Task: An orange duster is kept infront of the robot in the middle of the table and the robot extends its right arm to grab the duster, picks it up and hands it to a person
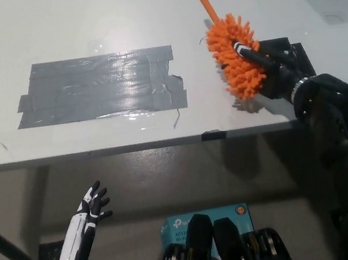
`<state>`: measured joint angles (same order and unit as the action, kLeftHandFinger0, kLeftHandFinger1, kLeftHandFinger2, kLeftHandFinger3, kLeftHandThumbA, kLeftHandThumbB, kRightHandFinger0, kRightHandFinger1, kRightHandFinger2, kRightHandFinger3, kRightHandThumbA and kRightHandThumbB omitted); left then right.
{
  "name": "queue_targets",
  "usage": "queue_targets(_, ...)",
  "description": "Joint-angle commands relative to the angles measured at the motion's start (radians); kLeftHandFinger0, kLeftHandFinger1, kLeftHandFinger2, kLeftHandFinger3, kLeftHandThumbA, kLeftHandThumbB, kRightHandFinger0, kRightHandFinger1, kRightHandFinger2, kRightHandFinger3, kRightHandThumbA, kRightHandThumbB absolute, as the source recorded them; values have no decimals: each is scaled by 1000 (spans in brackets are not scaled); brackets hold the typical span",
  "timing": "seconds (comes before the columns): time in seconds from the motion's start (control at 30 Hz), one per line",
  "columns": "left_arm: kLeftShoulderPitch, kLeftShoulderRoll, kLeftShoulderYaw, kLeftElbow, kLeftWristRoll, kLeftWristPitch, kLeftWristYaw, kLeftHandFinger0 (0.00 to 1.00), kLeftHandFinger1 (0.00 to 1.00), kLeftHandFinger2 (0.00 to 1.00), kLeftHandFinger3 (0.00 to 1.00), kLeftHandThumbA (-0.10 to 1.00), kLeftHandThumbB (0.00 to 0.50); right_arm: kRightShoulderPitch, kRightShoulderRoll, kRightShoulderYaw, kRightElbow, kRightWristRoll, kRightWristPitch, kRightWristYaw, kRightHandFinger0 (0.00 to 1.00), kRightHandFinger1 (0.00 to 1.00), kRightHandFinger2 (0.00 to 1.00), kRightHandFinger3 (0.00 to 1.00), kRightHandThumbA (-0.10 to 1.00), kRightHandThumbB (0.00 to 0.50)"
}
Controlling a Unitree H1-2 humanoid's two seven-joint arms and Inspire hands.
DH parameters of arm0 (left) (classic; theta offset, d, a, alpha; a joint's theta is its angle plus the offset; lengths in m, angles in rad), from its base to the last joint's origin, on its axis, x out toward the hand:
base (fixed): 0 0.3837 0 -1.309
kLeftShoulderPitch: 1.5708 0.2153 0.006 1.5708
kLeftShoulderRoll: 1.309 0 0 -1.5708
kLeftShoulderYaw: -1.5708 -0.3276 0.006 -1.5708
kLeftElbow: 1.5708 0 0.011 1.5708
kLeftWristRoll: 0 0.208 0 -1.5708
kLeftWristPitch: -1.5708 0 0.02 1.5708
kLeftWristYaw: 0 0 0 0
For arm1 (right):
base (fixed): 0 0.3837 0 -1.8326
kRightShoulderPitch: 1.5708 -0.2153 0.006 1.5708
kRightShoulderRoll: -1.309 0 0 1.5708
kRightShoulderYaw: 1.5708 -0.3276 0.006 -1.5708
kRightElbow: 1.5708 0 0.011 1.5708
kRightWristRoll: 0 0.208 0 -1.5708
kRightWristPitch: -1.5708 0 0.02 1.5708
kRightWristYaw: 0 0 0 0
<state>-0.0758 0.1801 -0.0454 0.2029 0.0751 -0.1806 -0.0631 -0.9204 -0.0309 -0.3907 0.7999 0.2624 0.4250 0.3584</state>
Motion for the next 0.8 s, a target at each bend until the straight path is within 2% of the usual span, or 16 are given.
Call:
queue_targets(0.0,-25,21,10,-31,3,-38,-6,845,914,960,1000,965,150,-38,78,-40,-114,386,45,65,0,340,611,945,-100,80)
queue_targets(0.2,-26,22,9,-30,14,-46,0,853,911,957,1000,953,147,-31,103,-62,-66,398,45,58,0,300,602,836,-100,96)
queue_targets(0.23,-26,22,9,-30,12,-46,-1,855,911,956,1000,951,146,-31,102,-59,-57,401,45,59,0,273,557,811,-100,72)
queue_targets(0.3,-26,23,9,-28,13,-49,-1,854,908,953,1000,942,135,-31,103,-63,-42,400,45,46,0,291,580,807,-100,113)
queue_targets(0.33,-27,23,8,-29,16,-48,0,854,907,952,1000,940,135,-34,102,-69,-22,399,45,37,0,284,574,794,-100,116)
queue_targets(0.43,-27,23,6,-32,21,-43,0,852,908,954,1000,944,138,-43,94,-84,32,391,45,31,0,271,553,795,-100,147)
queue_targets(0.77,-28,24,8,-26,23,-51,0,844,899,947,1000,926,130,-56,84,-120,108,396,45,-19,0,263,563,907,-100,163)
